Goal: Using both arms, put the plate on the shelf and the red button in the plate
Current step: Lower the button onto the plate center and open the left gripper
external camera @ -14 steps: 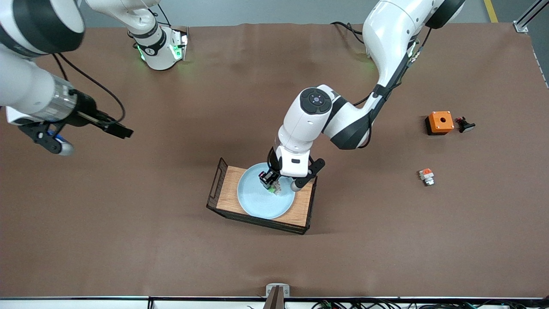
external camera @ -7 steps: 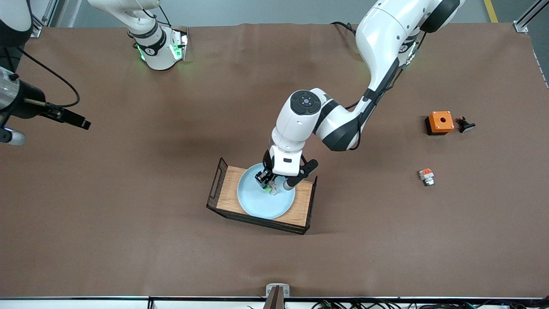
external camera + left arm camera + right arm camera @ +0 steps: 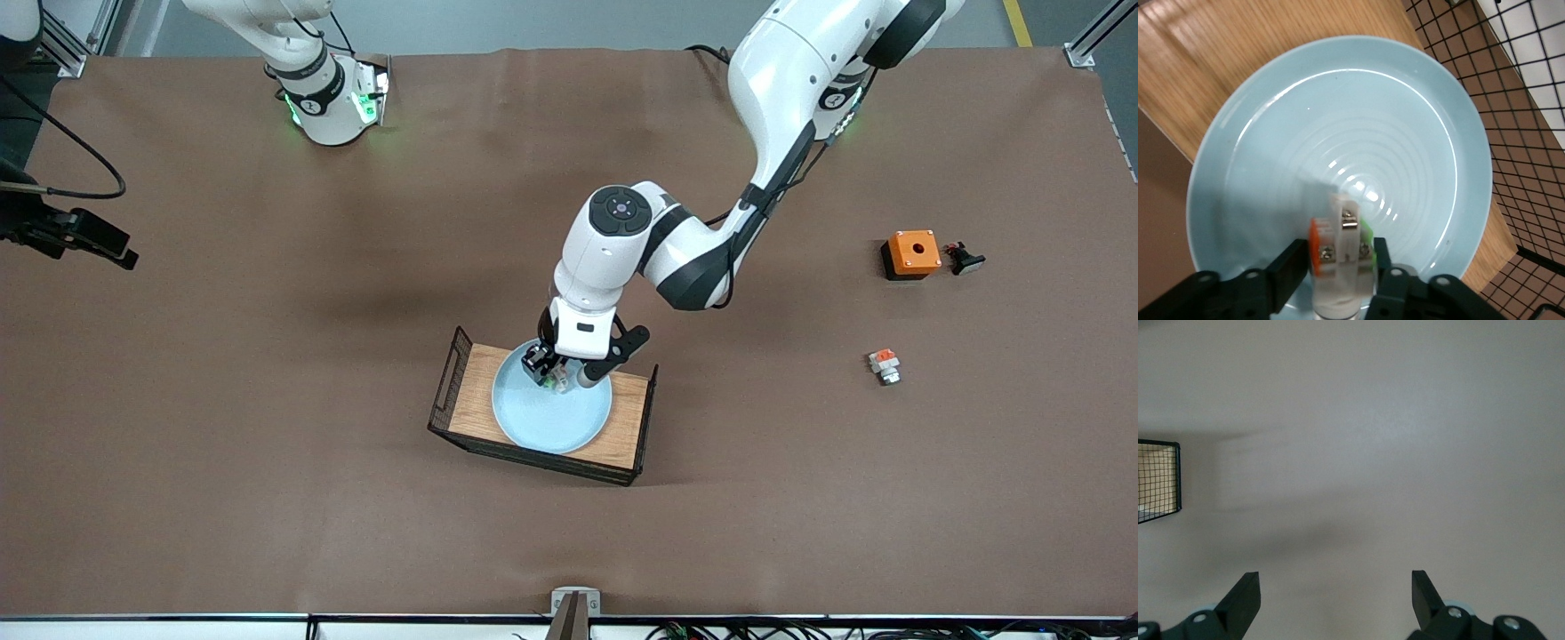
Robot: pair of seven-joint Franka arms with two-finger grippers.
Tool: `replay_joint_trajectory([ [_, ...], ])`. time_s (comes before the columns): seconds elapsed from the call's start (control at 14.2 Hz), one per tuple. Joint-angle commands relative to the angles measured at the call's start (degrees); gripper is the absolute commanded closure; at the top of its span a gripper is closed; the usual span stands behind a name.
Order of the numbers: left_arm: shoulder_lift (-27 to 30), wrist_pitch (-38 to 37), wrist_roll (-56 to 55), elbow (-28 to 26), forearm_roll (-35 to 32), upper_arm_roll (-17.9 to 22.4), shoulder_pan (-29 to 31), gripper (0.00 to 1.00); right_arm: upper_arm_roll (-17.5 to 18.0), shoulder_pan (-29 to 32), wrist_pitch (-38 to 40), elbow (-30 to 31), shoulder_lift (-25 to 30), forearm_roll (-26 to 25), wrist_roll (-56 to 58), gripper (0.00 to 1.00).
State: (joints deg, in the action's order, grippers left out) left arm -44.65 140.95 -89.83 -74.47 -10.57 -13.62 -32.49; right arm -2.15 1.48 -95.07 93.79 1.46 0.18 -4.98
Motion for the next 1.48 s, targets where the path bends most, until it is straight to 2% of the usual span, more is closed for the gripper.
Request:
replay_joint_trajectory([
  [0.0, -0.61, 0.73, -1.31, -0.06, -1.56, 1.22, -0.38, 0.29, 0.66, 0.72, -1.08, -0.89, 0.39, -1.67, 1.73, 0.0],
  [0.07, -0.53, 0.73, -1.22, 0.02, -1.56, 1.31, -0.29, 0.11, 0.74, 0.72, -1.26, -1.5, 0.3, -3.5, 1.64, 0.0],
  [0.14, -0.18, 0.73, -1.13, 0.11, -1.48, 1.23, -0.12, 0.0, 0.75, 0.72, -1.78, -2.11, 0.13, -4.47, 1.64, 0.0],
  [0.78, 1.23, -1.89, -1.4, 1.6, -0.77, 0.88, 0.24, 0.0, 0.75, 1.25, -3.63, -5.02, -1.37, -3.78, 1.29, 0.0],
  [1.41, 11.14, -12.79, -1.4, 2.04, 0.99, 0.7, 0.32, 0.0, 0.75, 1.69, -4.95, -4.93, -1.81, -3.6, 1.46, 0.0],
])
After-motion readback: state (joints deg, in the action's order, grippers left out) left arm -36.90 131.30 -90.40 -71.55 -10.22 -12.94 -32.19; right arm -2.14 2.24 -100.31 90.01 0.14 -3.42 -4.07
